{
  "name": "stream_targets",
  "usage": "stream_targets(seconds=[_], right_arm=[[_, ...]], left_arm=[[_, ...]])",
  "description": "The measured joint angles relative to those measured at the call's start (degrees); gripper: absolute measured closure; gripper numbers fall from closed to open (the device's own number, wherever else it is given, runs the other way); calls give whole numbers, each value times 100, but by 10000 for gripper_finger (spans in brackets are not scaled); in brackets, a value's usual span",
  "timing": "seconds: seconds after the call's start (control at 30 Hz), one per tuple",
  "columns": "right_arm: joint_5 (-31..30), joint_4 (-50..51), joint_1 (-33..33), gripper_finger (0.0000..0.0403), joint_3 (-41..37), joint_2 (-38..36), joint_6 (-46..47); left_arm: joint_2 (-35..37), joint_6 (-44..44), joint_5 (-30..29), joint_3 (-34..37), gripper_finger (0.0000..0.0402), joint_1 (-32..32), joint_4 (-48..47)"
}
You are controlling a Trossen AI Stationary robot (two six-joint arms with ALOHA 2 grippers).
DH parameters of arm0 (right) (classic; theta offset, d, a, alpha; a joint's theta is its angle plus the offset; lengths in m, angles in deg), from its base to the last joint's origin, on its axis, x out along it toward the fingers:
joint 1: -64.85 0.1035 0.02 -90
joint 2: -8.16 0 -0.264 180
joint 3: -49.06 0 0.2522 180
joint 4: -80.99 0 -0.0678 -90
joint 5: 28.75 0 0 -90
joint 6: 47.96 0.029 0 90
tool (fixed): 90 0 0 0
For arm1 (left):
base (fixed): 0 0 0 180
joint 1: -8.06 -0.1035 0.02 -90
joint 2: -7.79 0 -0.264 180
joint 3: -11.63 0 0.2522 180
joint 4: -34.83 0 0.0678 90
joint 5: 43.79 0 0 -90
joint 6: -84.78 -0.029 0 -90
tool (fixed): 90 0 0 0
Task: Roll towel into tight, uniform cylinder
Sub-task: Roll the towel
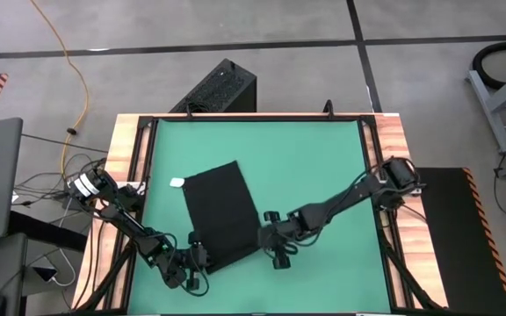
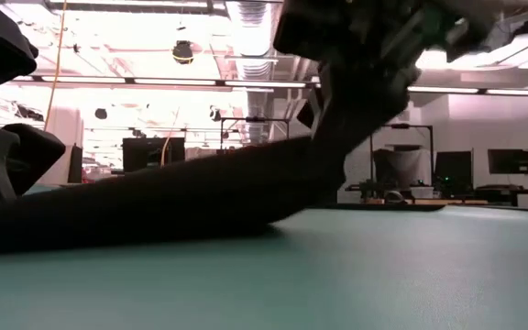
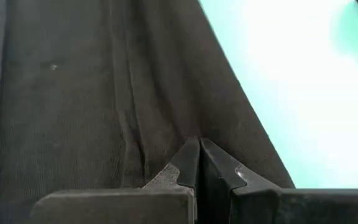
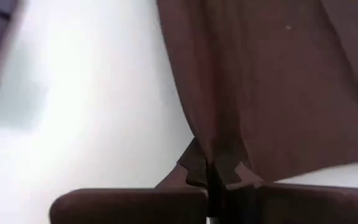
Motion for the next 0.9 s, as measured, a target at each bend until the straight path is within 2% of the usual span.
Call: stream_targets(seconds=[0.13, 0.37, 0.77, 0.9], right_arm=[[568, -4, -302, 399, 5, 39, 290], [853, -64, -587, 400, 6, 148, 296], [745, -215, -847, 400, 11, 147, 105], [700, -321, -847, 400, 17, 371, 49]], left_arm=[[4, -121, 166, 2, 401, -60, 62], [13, -220, 352, 2, 401, -107, 87], [17, -241, 414, 2, 401, -111, 90], [17, -241, 416, 2, 401, -111, 98]])
